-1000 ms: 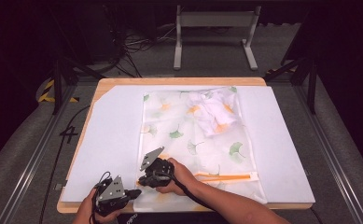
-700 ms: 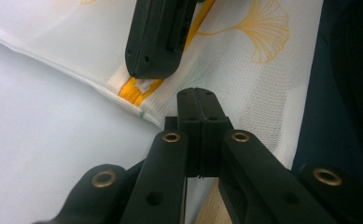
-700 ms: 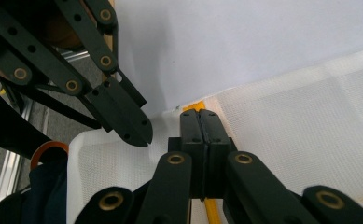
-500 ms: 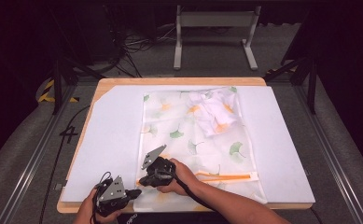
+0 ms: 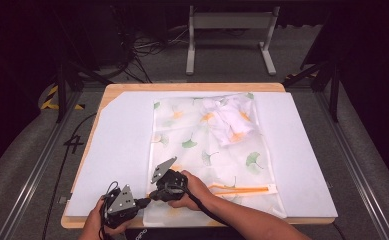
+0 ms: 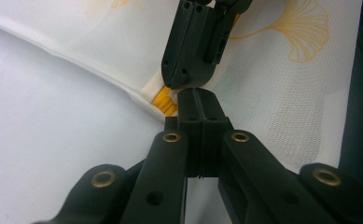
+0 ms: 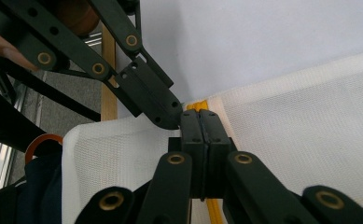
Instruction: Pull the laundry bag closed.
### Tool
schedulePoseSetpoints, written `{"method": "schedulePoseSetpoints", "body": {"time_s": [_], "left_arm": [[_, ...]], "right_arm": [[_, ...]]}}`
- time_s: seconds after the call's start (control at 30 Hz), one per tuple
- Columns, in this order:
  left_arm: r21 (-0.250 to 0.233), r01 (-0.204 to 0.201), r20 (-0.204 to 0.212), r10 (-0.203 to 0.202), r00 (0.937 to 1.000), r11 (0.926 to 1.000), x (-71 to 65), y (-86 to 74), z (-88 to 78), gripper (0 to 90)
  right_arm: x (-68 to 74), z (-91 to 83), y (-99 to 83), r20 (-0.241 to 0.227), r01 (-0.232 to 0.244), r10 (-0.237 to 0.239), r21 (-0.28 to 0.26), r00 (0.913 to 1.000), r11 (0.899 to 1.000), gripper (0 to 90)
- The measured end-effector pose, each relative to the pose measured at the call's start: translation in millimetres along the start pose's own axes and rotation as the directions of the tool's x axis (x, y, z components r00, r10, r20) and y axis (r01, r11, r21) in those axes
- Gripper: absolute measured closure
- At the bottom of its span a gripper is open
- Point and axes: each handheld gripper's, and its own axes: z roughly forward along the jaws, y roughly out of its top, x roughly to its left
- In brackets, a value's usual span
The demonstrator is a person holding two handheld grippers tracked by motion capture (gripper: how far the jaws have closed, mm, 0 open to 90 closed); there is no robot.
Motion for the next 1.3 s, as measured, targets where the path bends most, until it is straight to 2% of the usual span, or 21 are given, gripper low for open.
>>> {"method": "schedulePoseSetpoints", "body": {"time_s": [0.1,0.27,0.9,1.3], "left_arm": [[0.013,0.005,-0.005,-0.005,1.0,0.9999,-0.9,1.4,0.1,90.0],[0.007,0.036,0.014,-0.036,0.9993,0.9993,1.9,0.4,0.1,90.0],[0.009,0.037,0.013,-0.037,0.9992,0.9993,1.8,0.6,0.1,90.0],[0.007,0.042,0.019,-0.043,0.9989,0.9991,2.7,0.3,0.1,90.0]], "right_arm": [[1.8,-0.7,-1.4,0.014,0.003,-0.003,0.009,0.9999,1.0,90.0],[4.8,-2.0,-5.2,0.036,0.017,-0.017,0.008,0.9992,1.0,90.0],[8.4,-9.5,-11.5,0.053,0.041,-0.042,0.025,0.9977,0.999,90.0],[10.8,-17.4,-15.6,0.07,0.081,-0.086,0.066,0.9938,0.995,90.0]]}}
